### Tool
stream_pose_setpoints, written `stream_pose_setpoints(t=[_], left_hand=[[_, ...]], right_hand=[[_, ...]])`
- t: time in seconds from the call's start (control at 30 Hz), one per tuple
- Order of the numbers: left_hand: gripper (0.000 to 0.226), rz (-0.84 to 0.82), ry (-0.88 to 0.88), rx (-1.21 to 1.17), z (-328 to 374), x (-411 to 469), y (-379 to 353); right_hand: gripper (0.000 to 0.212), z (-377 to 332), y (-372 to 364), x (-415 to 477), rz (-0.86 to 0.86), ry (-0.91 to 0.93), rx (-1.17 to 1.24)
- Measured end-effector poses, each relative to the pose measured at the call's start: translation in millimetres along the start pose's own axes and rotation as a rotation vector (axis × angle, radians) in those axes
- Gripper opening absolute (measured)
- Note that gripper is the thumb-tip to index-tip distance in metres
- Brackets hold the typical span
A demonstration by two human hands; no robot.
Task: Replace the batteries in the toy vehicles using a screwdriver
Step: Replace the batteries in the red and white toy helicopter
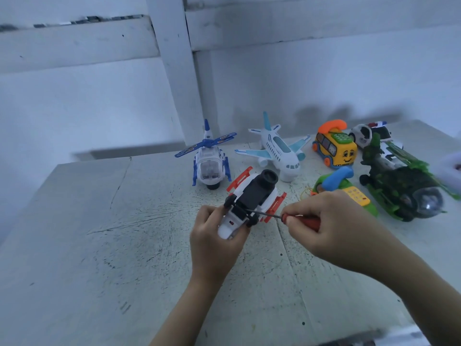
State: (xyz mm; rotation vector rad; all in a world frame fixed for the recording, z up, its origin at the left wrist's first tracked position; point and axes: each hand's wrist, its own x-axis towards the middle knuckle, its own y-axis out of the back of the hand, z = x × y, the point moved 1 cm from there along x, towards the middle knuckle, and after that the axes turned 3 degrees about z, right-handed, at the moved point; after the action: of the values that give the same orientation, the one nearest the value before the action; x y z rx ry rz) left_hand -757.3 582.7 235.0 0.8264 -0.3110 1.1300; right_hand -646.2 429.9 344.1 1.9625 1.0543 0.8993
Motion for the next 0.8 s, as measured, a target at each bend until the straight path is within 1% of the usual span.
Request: stream_pose_setpoints(t=[0.07, 0.13, 0.27, 0.33, 0.5, 0.6, 0.67, 0.7, 0.8], left_hand=[[0.039, -0.012, 0.014, 0.015, -1, 1, -1], [0.037, -0.016, 0.038, 0.018, 0, 2, -2], [0.030, 0.029, 0.103, -0.004, 5, 5, -4], [0.028, 0.037, 0.119, -0.021, 6, 5, -5], [0.034, 0.014, 0.025, -0.024, 1, 3, 1], [0.051, -0.002, -0.070, -0.003, -8, 4, 3], [0.051, -0.019, -0.129, 0.004, -18, 2, 4], [0.050, -0.027, -0.141, -0.009, -23, 0, 4], [0.046, -0.008, -0.165, -0.050, -32, -6, 4]], right_hand=[[0.020, 0, -4, 0, 0.027, -0.023, 0.002], [0.018, -1, -11, -2, 0.060, -0.038, -0.017], [0.027, -2, -25, -5, 0.167, -0.002, -0.059], [0.030, -3, -30, -7, 0.179, -0.001, -0.045], [0.025, -1, -14, -2, 0.104, -0.082, 0.082], [0.025, 3, -1, 3, 0.064, -0.092, 0.173], [0.013, 4, 6, 7, 0.107, -0.085, 0.229], [0.012, 3, 8, 8, 0.152, -0.083, 0.256], [0.035, -1, 12, 11, 0.318, -0.104, 0.388]])
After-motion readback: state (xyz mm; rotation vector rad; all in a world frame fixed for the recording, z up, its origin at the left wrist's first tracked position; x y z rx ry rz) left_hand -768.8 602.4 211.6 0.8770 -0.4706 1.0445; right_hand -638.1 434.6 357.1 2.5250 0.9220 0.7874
